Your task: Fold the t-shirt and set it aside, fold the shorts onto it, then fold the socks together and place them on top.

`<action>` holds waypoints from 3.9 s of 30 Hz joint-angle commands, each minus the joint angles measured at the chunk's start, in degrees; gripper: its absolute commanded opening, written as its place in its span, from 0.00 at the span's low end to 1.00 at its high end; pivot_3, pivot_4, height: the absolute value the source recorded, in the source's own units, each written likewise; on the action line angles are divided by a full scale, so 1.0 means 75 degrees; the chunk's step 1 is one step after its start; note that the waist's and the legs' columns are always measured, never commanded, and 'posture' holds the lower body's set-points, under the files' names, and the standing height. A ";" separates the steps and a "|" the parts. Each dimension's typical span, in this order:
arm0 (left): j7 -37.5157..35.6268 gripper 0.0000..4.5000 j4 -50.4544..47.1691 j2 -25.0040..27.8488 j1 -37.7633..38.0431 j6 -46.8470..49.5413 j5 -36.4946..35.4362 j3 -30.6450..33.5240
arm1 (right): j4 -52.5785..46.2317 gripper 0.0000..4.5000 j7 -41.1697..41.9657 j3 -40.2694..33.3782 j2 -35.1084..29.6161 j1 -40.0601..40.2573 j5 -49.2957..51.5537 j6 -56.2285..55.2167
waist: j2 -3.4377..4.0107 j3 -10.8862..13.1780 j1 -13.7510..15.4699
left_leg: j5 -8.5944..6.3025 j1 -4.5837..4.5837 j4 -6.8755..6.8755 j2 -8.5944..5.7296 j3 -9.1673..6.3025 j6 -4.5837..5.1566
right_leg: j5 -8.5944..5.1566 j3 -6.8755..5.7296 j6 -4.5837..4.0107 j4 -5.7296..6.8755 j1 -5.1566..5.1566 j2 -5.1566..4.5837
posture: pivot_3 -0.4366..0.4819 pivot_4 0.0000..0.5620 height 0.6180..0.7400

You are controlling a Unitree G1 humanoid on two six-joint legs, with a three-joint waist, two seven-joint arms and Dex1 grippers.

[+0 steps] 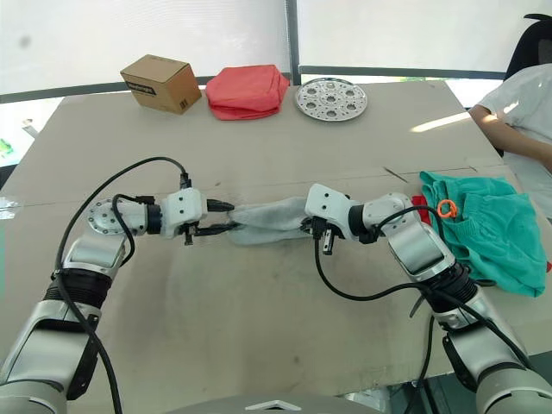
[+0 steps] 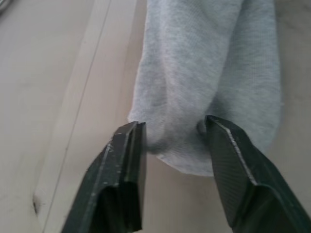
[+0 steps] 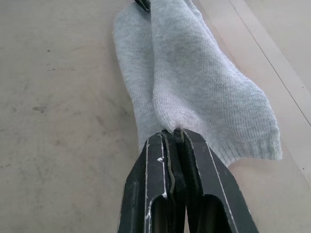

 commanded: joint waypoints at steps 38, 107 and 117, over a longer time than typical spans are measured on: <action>0.1397 0.73 -0.5233 -0.0066 0.4061 0.4912 -0.3313 0.2219 | -0.1562 0.57 -0.0483 -0.1828 -0.0274 0.1539 0.1581 0.1426 | 0.0002 0.0001 -0.0013 | -0.0002 0.0029 -0.0011 0.0037 -0.0017 0.0001 | -0.0002 0.0021 0.0000 -0.0002 0.0012 -0.0003 | 0.48 0.27 1.00; 0.9103 0.00 -0.5884 -0.3759 0.2526 0.9775 -0.5773 0.2365 | 0.2067 0.01 -0.2067 -0.0848 0.1552 0.0671 0.0714 0.0364 | -0.0008 -0.0022 0.0145 | -0.0001 0.0081 -0.0020 -0.0003 -0.0023 -0.0003 | -0.0017 0.0064 -0.0038 -0.0003 0.0048 0.0014 | 0.48 0.27 1.00; 0.8689 0.00 -0.5551 -0.3357 0.2326 0.9580 -0.5505 0.2667 | 0.1152 0.31 -0.1774 -0.0812 0.1336 0.0887 0.0780 -0.0051 | -0.0006 -0.0021 0.0047 | -0.0002 0.0078 -0.0024 -0.0001 -0.0025 -0.0003 | -0.0018 0.0063 -0.0037 -0.0006 0.0047 0.0014 | 0.48 0.27 1.00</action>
